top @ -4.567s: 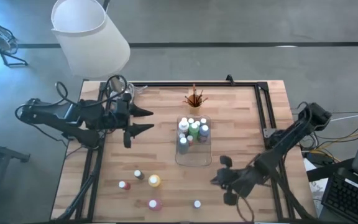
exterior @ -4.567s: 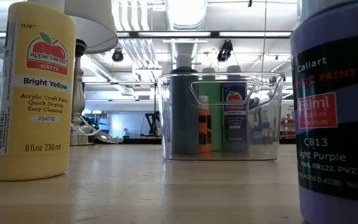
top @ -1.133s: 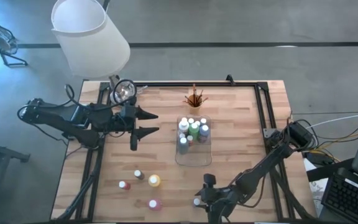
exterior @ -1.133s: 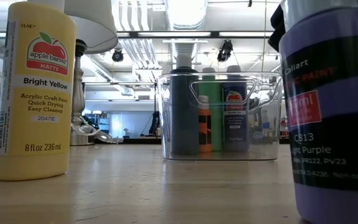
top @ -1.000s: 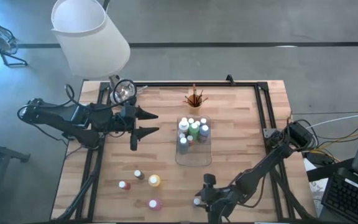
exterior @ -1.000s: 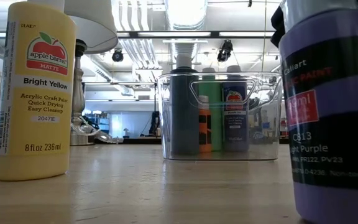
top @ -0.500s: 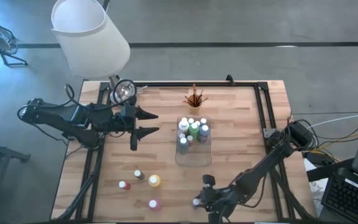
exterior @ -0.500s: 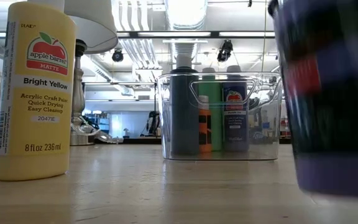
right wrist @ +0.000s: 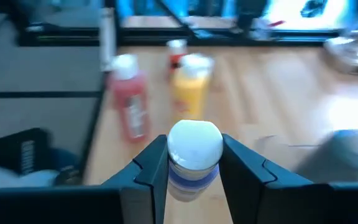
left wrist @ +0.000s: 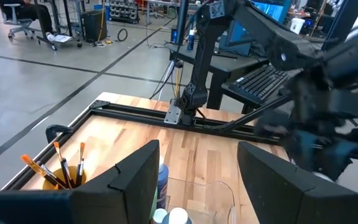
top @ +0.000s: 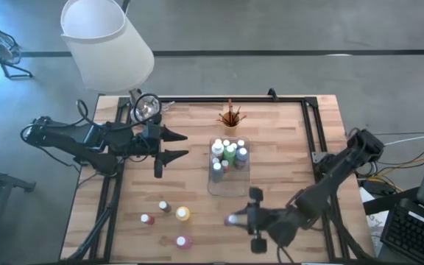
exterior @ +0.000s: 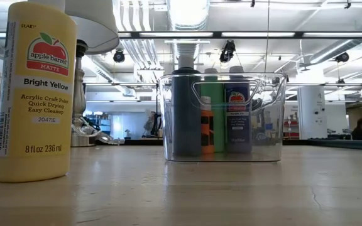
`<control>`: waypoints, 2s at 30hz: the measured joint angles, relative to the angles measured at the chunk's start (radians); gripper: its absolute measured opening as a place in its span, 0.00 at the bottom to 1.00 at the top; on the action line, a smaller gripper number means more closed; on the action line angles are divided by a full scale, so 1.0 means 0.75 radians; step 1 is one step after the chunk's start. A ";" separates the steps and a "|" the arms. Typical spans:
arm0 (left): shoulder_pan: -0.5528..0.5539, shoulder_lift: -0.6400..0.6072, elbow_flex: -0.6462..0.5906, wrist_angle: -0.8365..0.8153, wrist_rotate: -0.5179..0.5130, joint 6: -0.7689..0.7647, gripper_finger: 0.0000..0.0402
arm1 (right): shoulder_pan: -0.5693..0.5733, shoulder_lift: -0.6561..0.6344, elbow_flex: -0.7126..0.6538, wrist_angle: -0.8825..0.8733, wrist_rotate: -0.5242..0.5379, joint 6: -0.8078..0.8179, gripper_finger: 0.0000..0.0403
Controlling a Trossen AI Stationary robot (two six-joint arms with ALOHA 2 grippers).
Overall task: Pick & Place Paint Supplies
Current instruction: Put the small violet paint bottle into the transparent bin
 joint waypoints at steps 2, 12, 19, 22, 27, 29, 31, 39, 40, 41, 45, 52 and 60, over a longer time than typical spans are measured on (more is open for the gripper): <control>0.000 0.000 0.000 -0.001 0.000 0.000 0.55 | -0.037 -0.036 0.000 -0.067 0.038 -0.011 0.27; 0.000 0.000 0.001 -0.001 0.000 0.001 0.55 | -0.278 -0.074 -0.084 -0.260 0.111 0.092 0.27; 0.000 0.000 0.001 -0.001 0.000 0.009 0.55 | -0.296 -0.091 -0.309 -0.203 0.249 0.358 0.27; 0.000 0.000 0.001 0.000 0.000 0.009 0.55 | -0.325 -0.091 -0.406 -0.042 0.264 0.366 0.27; 0.000 0.000 0.001 0.000 0.000 0.004 0.55 | -0.404 -0.090 -0.537 0.148 0.186 0.369 0.27; 0.000 0.000 0.001 0.001 0.000 0.004 0.55 | -0.425 -0.090 -0.582 0.210 0.169 0.368 0.27; 0.000 0.000 0.001 0.000 0.000 0.003 0.55 | -0.439 -0.089 -0.617 0.253 0.167 0.368 0.27; 0.000 0.000 0.001 0.000 0.000 0.010 0.55 | -0.483 -0.067 -0.667 0.323 0.128 0.331 0.27; 0.000 0.000 0.001 0.001 0.000 0.010 0.55 | -0.488 -0.059 -0.667 0.335 0.118 0.318 0.27; 0.000 0.000 0.001 0.000 0.000 0.010 0.55 | -0.495 -0.046 -0.662 0.344 0.111 0.308 0.27; 0.000 0.000 0.001 0.000 0.000 0.010 0.55 | -0.521 0.000 -0.641 0.361 0.094 0.284 0.27; 0.000 0.000 0.001 -0.001 0.000 0.009 0.55 | -0.544 0.011 -0.633 0.362 0.098 0.241 0.27; 0.000 0.000 0.001 -0.001 0.000 0.003 0.55 | -0.558 0.017 -0.633 0.362 0.099 0.227 0.27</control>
